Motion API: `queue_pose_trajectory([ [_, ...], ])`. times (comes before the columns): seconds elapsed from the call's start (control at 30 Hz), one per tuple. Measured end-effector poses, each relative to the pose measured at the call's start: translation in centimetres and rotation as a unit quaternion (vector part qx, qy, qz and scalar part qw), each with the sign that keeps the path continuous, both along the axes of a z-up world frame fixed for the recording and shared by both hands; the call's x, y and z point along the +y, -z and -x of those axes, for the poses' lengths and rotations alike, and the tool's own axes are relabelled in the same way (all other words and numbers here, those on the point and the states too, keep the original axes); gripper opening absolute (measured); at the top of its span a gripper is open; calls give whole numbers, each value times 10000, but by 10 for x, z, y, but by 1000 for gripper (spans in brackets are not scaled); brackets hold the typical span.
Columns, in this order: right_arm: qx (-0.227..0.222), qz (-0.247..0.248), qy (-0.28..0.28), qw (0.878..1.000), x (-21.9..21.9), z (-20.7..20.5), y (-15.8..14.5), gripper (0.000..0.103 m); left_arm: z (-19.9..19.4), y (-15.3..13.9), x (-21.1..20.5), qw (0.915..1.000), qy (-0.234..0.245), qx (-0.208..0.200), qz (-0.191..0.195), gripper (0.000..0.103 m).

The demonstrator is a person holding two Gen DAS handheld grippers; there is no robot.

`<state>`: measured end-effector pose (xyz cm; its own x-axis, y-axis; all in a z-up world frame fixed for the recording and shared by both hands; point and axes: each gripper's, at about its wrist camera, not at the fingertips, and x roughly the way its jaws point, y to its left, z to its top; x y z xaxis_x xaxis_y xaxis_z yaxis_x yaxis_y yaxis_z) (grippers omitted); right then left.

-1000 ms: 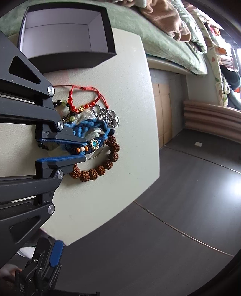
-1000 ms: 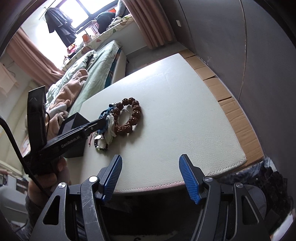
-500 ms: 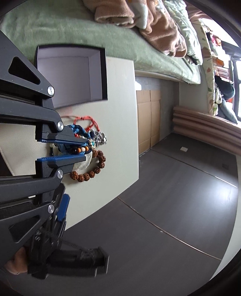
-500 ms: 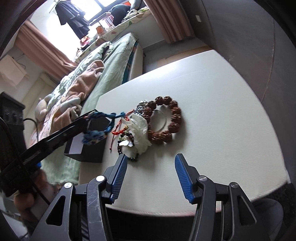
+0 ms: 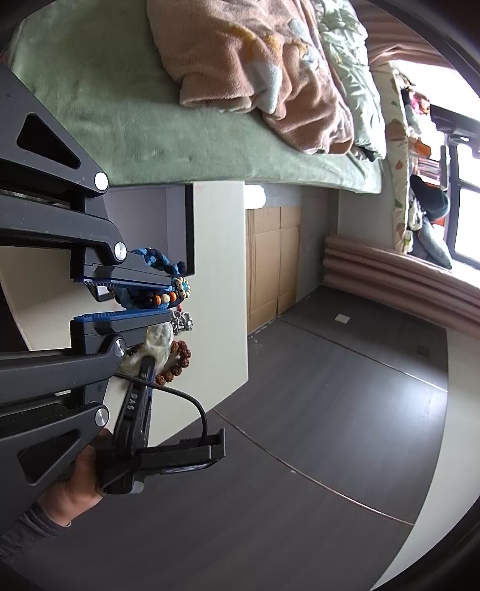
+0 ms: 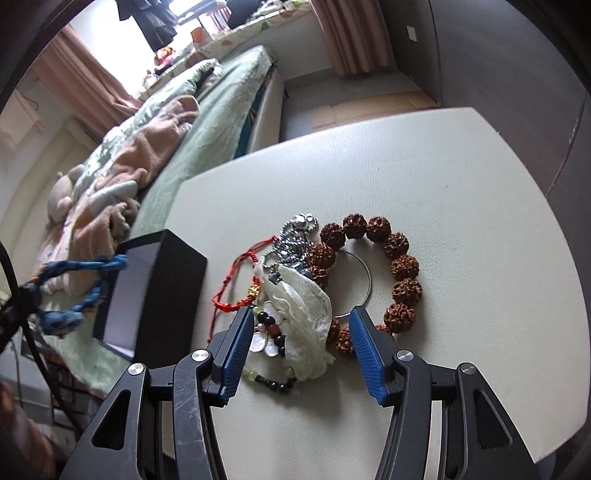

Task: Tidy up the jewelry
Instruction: 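Lower both held items into the black box and open both tools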

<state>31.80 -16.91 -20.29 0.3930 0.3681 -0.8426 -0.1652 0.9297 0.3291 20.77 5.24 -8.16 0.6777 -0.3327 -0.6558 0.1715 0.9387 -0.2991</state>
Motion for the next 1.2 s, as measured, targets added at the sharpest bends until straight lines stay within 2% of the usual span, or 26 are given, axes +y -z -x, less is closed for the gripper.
queue_pose_trajectory([
  [0.03, 45, -11, 77, 10000, -1, -1, 0, 10, 2, -2, 3, 10000, -17, -30, 7, 11],
  [0.07, 64, -182, 255, 9995, -7, 2, -3, 5, 4, -4, 7, 10000, -30, -59, 21, 11],
  [0.1, 42, -380, 393, 9985, -13, 5, -8, 4, 6, -6, 9, 10000, -38, -81, 33, 11],
  [0.13, -64, -567, 462, 9973, -18, 11, -16, 4, 7, -7, 12, 9999, -56, -110, 43, 11],
  [0.33, -739, -701, 371, 9941, -16, 38, -69, 3, 5, -10, 28, 9997, -169, -126, 130, 11],
  [0.57, -1015, -921, 116, 9905, 0, 47, -111, 3, 7, -20, 41, 9992, -235, -288, 161, 11],
  [0.73, -943, -1218, -236, 9878, 34, 43, -115, 3, 7, -24, 53, 9989, -325, -311, 156, 11],
  [0.9, -730, -1323, -568, 9869, 74, 32, -102, 4, 2, -23, 59, 9991, -367, -200, 95, 11],
  [0.93, -647, -1318, -634, 9871, 79, 30, -97, 6, 2, -23, 58, 9992, -358, -185, 68, 11],
  [0.97, -472, -1338, -723, 9872, 86, 26, -89, 16, 1, -23, 57, 9992, -346, -172, 45, 11],
  [1.0, -373, -1380, -719, 9871, 87, 25, -85, 39, 0, -23, 56, 9994, -322, -149, 12, 11],
  [1.07, -422, -1464, -498, 9871, 81, 28, -79, 66, -2, -22, 52, 9996, -267, -117, -28, 11],
  [1.1, -491, -1485, -379, 9870, 75, 31, -77, 69, -4, -20, 49, 9997, -229, -91, -54, 11],
  [1.2, -468, -1552, -178, 9866, 54, 40, -75, 69, -9, -16, 39, 9999, -116, -12, -97, 11],
])
